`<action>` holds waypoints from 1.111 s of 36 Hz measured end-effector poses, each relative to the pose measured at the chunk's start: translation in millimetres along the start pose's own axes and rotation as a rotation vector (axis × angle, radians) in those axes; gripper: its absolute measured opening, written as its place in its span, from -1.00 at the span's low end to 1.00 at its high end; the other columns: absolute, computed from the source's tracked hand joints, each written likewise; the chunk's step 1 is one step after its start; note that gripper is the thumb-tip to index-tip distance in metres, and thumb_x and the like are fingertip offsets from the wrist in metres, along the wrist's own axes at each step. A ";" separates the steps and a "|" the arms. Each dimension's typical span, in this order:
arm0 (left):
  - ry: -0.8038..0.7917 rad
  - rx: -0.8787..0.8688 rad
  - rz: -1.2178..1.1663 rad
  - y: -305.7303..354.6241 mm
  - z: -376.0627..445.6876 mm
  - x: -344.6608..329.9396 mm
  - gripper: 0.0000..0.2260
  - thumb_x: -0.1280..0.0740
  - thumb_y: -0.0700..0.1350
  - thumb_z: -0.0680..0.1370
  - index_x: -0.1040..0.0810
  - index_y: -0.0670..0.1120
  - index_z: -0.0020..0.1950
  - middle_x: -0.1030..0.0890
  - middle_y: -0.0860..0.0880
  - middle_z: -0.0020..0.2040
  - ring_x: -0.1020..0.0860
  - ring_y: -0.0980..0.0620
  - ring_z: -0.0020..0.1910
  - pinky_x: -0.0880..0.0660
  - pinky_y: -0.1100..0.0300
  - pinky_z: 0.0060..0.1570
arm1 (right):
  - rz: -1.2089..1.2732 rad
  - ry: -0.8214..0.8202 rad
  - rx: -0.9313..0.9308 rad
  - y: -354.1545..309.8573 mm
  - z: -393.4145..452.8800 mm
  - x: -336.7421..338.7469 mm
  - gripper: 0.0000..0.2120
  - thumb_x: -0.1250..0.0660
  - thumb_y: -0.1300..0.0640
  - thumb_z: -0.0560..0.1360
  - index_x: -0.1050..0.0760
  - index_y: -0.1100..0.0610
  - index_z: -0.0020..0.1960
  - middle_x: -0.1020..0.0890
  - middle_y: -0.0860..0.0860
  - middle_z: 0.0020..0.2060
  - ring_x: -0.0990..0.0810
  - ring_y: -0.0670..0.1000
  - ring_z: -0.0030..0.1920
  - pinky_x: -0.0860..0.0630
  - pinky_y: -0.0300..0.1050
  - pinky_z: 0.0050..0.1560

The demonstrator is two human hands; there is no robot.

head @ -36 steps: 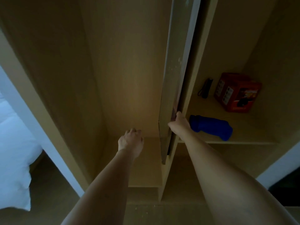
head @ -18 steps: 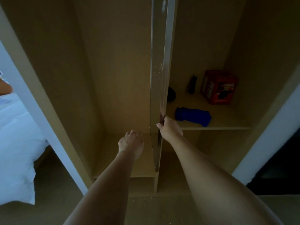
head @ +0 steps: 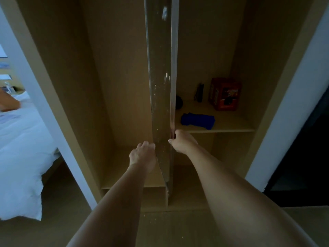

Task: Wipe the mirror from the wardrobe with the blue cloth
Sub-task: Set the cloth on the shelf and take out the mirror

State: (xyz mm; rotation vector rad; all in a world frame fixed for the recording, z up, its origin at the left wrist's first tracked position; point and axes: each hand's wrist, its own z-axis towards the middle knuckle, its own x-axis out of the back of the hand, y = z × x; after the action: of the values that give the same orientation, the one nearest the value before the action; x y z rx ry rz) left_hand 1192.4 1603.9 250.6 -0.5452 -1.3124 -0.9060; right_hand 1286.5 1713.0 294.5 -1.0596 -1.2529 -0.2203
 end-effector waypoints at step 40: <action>-0.038 0.018 -0.004 8.0 50.4 -12.4 -0.65 -0.17 -0.25 0.52 -0.43 -0.02 0.28 -0.48 -0.01 0.14 -0.45 -0.02 0.15 -0.47 0.10 0.03 | 0.116 0.266 -0.060 43.1 41.0 35.1 -0.81 -0.12 0.05 0.63 -0.40 0.07 0.19 -0.50 -0.06 -0.18 -0.52 -0.04 -0.22 -0.47 -0.09 -0.28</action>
State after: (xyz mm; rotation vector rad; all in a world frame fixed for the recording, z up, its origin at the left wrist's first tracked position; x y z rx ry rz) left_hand 1169.6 1651.2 250.3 -0.5489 -1.3547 -0.8902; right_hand 1300.3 1780.6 298.7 -1.1115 -0.9482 -0.3017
